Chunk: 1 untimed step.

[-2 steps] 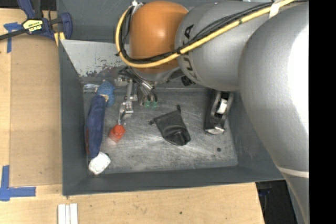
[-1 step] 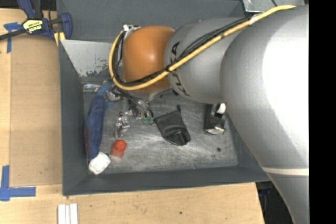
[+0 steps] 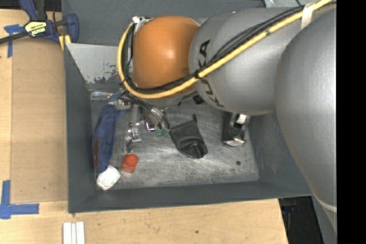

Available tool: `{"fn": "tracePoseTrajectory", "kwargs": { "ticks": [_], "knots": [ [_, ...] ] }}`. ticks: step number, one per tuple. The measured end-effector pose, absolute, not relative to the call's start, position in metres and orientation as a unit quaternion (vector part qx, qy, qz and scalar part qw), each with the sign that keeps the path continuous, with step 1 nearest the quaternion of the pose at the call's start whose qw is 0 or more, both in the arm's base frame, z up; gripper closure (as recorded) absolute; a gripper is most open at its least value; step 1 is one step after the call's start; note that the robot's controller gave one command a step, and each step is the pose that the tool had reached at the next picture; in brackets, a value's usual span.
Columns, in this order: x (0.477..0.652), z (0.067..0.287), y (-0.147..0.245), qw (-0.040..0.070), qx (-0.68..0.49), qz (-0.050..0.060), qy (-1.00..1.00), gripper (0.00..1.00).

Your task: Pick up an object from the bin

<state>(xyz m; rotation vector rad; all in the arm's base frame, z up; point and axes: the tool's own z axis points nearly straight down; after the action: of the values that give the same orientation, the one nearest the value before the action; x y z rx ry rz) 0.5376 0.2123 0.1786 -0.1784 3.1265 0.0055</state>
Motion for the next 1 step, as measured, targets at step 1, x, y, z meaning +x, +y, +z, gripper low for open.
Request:
{"fn": "tracePoseTrajectory", "kwargs": {
  "ticks": [1],
  "knots": [
    [0.5004, 0.0908, 0.2408, 0.018, -0.128, 0.004, 0.992, 0.00]
  ]
}}
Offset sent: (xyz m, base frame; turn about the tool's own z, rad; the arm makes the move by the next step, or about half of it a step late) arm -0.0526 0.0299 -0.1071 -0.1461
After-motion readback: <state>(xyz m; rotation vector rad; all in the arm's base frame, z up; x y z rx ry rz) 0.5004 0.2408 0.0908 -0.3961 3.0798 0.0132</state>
